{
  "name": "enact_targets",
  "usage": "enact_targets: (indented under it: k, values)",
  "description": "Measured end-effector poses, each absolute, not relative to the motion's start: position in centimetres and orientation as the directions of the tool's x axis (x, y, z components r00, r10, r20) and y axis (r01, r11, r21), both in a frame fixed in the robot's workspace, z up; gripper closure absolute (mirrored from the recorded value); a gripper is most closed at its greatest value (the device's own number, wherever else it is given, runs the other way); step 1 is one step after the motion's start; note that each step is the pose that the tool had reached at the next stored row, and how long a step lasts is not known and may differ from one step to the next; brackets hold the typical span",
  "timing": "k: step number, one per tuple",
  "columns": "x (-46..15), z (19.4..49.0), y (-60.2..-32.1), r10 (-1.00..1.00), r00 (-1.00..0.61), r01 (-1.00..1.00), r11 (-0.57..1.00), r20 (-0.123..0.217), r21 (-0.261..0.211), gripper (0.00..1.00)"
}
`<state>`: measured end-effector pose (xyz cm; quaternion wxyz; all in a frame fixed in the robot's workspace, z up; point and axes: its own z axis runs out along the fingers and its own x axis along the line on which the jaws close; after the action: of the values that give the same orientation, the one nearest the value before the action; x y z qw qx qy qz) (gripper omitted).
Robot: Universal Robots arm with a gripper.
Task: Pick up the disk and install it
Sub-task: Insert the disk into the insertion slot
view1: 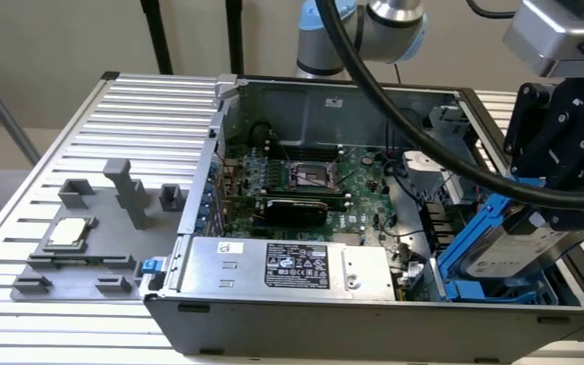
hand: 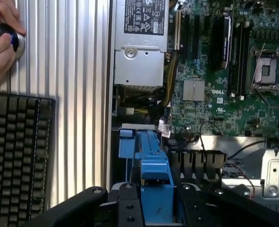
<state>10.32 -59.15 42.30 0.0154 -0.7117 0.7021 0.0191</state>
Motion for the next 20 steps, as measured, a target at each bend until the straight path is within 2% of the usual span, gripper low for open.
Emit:
enact_targets:
  k: [20]
  values:
    - [10.2, 39.1, -58.2, -0.998, 0.013, -1.0, -0.014, -0.057, 0.005, 1.0]
